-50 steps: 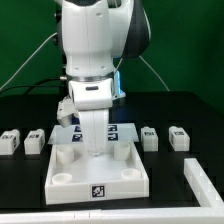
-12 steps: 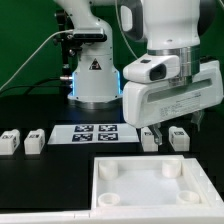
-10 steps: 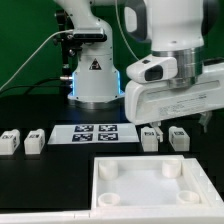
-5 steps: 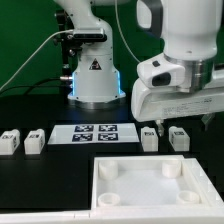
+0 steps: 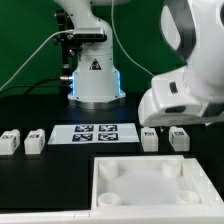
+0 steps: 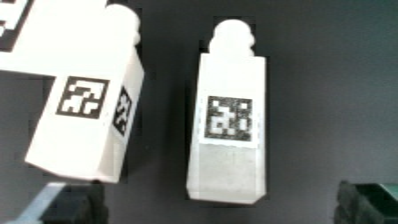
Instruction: Assemble one leg
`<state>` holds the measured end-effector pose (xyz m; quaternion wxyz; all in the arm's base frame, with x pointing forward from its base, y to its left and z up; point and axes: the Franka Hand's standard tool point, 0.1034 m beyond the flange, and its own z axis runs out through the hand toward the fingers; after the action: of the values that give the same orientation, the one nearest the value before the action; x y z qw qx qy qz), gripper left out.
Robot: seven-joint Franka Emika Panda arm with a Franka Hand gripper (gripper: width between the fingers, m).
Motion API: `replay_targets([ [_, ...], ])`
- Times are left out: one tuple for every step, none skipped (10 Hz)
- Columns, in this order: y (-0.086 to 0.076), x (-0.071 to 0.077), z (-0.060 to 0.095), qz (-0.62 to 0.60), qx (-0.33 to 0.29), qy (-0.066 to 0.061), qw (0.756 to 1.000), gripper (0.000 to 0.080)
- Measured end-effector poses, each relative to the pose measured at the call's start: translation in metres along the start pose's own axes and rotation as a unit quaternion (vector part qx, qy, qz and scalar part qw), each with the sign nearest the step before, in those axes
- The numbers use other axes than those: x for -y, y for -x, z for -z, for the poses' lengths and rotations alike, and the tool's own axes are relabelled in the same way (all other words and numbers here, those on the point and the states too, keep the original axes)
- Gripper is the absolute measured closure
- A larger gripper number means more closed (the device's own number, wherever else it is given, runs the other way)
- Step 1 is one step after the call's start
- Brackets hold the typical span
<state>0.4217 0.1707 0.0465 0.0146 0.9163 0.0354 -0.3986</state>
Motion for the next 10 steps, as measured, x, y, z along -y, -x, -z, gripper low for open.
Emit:
replay_targets([
  [0.003,0.001,-0.001,0.004,0.060,0.007,0.998,0.0150],
  [-0.004,0.002,-0.002,0.006,0.086,0.007,0.996,0.0150],
  [-0.008,0.002,0.000,0.006,0.078,0.005,0.997,0.0150],
  [-0.007,0.002,0.000,0.006,0.077,0.005,0.997,0.0150],
  [-0.007,0.004,-0.003,0.005,0.079,0.006,0.997,0.0150],
  [-0.007,0.007,-0.012,0.006,0.084,0.009,0.996,0.0150],
  [-0.007,0.008,-0.017,0.006,0.083,0.010,0.996,0.0150],
  [-0.008,0.008,-0.023,0.006,0.080,0.010,0.997,0.0150],
  [-0.010,0.009,-0.030,0.006,0.083,0.010,0.997,0.0150],
  [-0.011,0.009,-0.036,0.005,0.089,0.011,0.996,0.0150],
])
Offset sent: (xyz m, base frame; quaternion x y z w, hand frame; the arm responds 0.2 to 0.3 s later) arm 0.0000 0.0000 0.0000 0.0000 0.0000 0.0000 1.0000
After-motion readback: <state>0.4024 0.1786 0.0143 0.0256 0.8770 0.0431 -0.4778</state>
